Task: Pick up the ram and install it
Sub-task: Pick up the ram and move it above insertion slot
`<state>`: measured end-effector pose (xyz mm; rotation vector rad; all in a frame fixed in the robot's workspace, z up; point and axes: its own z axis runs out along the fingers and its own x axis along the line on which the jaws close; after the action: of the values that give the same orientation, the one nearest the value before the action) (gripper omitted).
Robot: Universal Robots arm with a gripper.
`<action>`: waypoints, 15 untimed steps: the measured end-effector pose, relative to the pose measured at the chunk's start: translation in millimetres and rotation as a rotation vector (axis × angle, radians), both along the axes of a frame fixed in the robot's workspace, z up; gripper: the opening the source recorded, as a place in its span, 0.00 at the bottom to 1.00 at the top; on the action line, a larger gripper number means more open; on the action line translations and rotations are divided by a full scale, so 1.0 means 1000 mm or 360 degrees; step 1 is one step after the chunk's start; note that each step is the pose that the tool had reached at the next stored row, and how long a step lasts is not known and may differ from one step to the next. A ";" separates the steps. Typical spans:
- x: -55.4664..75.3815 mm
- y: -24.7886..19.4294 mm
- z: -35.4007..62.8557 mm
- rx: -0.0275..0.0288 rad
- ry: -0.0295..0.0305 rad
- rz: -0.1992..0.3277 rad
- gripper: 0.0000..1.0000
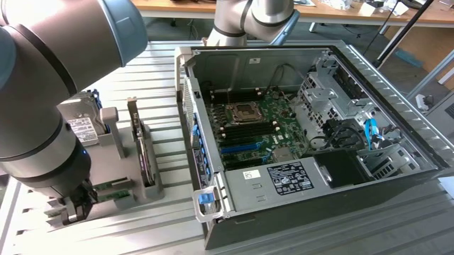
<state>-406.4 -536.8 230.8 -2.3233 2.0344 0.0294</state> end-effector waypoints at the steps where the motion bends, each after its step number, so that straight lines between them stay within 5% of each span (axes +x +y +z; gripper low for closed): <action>1: 0.000 0.0000 0.0012 0.00000 -0.00001 0.0000 0.12; 15: 0.000 0.0000 0.0293 0.00000 -0.00002 0.0000 0.12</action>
<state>-406.4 -536.8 260.1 -2.3232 2.0344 0.0293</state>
